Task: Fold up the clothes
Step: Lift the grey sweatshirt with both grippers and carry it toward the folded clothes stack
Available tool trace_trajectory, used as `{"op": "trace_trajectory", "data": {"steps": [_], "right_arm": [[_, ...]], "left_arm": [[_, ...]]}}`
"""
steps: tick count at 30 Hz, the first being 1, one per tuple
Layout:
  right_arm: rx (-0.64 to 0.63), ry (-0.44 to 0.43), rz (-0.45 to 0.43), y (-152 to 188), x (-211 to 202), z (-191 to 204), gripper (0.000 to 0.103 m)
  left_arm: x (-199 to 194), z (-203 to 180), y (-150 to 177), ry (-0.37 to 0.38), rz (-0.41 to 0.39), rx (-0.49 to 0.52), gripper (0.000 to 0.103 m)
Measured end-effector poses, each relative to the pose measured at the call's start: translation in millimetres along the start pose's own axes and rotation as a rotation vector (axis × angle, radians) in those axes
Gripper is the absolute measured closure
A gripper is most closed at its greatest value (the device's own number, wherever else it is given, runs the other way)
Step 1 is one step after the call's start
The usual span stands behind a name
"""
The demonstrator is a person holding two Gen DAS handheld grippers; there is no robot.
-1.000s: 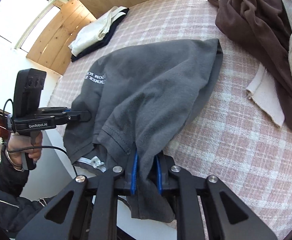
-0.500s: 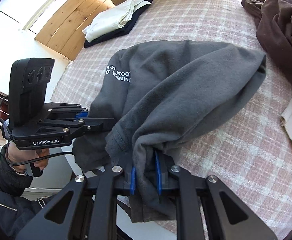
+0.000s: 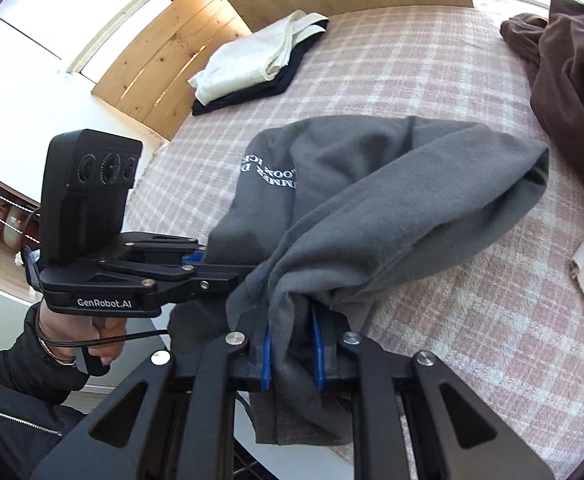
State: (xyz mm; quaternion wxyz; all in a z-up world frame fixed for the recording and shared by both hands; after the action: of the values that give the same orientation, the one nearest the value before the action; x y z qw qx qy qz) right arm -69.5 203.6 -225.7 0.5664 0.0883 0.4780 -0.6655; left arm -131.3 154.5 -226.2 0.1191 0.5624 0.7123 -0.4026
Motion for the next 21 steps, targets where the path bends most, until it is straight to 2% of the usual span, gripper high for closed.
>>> {"op": "trace_trajectory", "data": {"steps": [6,13,17,21], "right_arm": [[-0.014,-0.066,-0.052,-31,-15,22,0.088],[-0.141,-0.083,-0.114,-88,-19,71,0.088],[-0.206,-0.091,-0.157,-126,-8,101,0.088],[-0.220,-0.111,-0.201,-169,22,129,0.088]], "left_arm": [[-31,-11,-33,0.021,-0.090,0.006,0.090],[-84,-9,-85,0.023,-0.221,0.037,0.090],[-117,8,-124,-0.045,-0.273,0.106,0.090],[-145,39,-168,-0.079,-0.300,0.144,0.090]]}}
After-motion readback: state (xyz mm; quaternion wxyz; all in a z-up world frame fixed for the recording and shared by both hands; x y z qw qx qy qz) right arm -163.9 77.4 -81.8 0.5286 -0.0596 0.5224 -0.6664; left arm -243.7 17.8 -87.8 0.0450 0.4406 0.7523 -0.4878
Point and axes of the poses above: each gripper's, at about its wrist camera, not at the fingertips, and x roughly the way its jaws point, z to its left, y to its underside, the point moved 8 cm from there along x, roughly the way its jaws point, and after that the axes turned 13 degrees about -z, right-handed, at the moved point
